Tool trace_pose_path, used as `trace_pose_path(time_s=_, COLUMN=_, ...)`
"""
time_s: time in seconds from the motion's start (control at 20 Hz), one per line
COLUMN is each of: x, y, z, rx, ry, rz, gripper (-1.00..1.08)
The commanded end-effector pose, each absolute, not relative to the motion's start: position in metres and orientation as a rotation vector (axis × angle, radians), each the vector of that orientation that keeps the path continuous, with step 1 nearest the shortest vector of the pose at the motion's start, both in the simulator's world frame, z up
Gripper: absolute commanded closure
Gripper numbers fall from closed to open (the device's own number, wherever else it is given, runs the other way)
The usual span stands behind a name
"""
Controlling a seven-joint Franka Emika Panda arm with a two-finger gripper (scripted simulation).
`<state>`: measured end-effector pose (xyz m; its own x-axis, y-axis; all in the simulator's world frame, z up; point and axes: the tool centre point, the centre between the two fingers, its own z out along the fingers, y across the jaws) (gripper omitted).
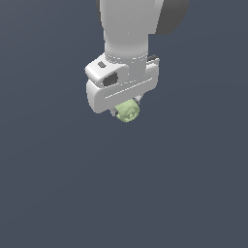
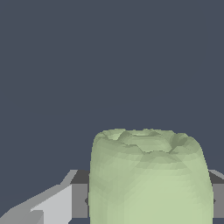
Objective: Pick up the object and move it to a goal position.
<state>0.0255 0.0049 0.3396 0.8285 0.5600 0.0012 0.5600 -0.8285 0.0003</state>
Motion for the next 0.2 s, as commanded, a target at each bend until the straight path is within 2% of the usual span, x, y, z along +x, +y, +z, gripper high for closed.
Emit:
trace_pose_path(time_s=0.0, x=0.0264, y=0.0044, z=0.3449, rx=-3.003, ry=-0.920, rz=0.000, gripper=1.08)
trace_pose_path(time_s=0.15, x=0.0269, y=0.0043, z=0.3465, rx=-3.003, ry=-0.920, rz=0.000, gripper=1.08)
